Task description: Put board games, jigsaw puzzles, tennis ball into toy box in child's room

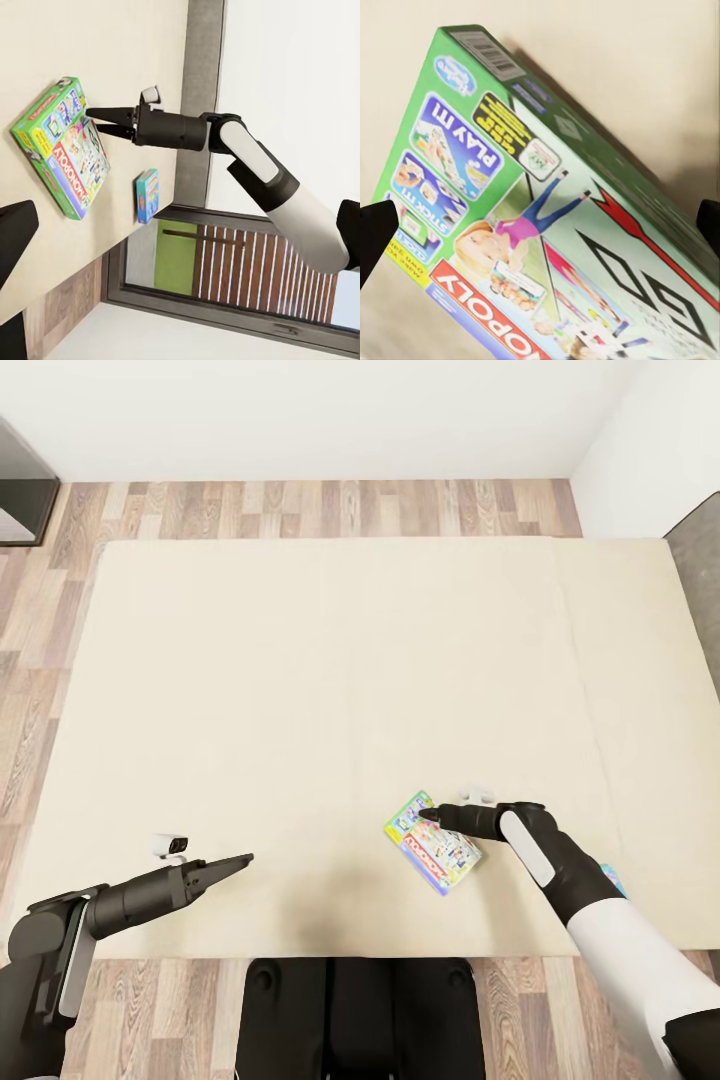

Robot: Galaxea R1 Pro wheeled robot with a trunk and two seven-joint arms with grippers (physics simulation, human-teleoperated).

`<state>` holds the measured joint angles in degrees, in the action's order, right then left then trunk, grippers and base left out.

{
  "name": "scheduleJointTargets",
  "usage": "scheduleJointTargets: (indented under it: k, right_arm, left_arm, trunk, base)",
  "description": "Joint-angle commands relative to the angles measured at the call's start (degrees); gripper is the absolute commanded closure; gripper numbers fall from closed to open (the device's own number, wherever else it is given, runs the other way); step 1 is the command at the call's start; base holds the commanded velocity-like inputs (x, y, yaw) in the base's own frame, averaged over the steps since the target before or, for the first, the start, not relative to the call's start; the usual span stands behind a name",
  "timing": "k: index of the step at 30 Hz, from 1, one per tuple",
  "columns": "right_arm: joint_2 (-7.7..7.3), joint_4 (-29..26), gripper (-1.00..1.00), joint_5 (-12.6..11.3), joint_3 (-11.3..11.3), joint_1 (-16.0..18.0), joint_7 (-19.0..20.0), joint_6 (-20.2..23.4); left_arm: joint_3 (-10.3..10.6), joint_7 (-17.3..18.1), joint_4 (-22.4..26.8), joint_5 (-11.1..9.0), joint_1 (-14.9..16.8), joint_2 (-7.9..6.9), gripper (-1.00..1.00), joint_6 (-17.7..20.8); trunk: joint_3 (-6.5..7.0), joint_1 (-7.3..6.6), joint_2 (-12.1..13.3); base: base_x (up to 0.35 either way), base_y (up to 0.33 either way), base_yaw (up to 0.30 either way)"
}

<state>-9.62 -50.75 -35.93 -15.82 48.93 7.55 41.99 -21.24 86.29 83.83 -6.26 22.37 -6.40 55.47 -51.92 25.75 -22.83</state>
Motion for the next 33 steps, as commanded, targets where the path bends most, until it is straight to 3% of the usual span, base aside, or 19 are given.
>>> scheduleJointTargets:
  k: [1, 25, 33]
  right_arm:
    - [-0.11, 0.0, -1.00, 0.2, -0.1, 0.0, 0.3, 0.2]
    - [-0.36, 0.1, -1.00, 0.3, -0.1, 0.0, 0.5, 6.1]
    - [0.32, 0.2, -1.00, 0.2, -0.1, 0.0, 0.5, 6.6]
  left_arm:
    - [0.0, 0.2, 0.0, 0.0, 0.0, 0.01, -1.00, 0.6]
    - [0.1, 0.2, 0.0, 0.0, 0.0, 0.02, -1.00, 0.6]
    - [0.1, 0.2, 0.0, 0.0, 0.0, 0.07, -1.00, 0.6]
  trunk:
    - [-0.06, 0.03, -0.1]
    - [-0.06, 0.03, -0.1]
    - [-0.06, 0.03, -0.1]
  base:
    - [0.000, 0.000, 0.000]
    - [0.000, 0.000, 0.000]
    - [0.000, 0.000, 0.000]
